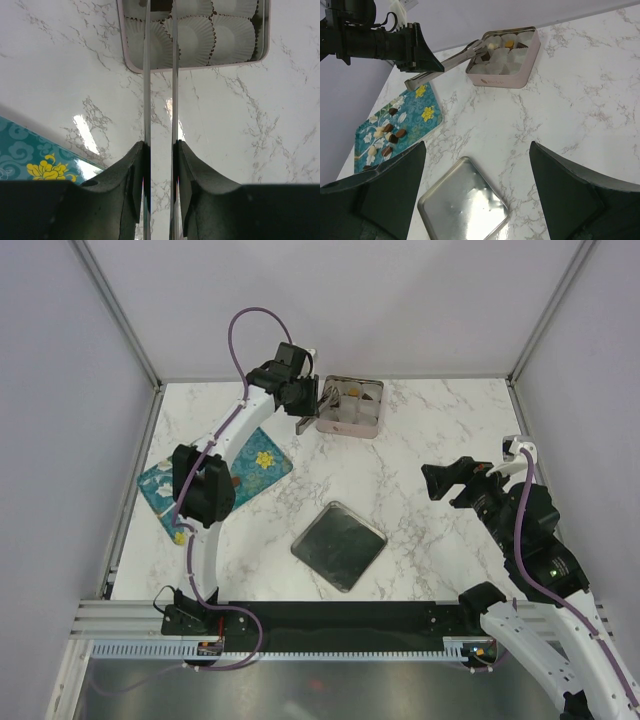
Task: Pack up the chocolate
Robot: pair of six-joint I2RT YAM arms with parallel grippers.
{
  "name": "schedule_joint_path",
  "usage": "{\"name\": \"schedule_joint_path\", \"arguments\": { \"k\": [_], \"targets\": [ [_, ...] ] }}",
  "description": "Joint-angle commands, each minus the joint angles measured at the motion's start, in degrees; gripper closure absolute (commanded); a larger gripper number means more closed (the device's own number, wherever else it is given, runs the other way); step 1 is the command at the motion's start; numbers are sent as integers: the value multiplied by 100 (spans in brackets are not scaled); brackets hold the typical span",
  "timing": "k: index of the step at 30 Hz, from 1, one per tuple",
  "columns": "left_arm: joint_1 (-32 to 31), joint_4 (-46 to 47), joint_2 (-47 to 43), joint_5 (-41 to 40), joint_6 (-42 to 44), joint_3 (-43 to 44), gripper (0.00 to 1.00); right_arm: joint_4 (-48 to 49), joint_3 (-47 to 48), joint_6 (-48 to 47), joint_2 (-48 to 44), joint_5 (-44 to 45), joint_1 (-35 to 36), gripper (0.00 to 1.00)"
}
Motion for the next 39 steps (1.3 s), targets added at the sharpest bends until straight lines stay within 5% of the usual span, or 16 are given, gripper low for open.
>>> {"name": "schedule_joint_path", "arguments": {
  "k": [1,29,36,39],
  "targets": [
    [-8,378,99,46,266,402,66,231,216,-39,55,93,30,7],
    [-8,378,-112,-385,679,473,52,275,120,66,28,67,21,7],
    [-16,290,-840,-490,574,148,56,275,120,110,2,14,30,7],
    [-16,263,-1420,-736,355,-649,56,275,93,110,-7,-4,30,7]
  ]
}}
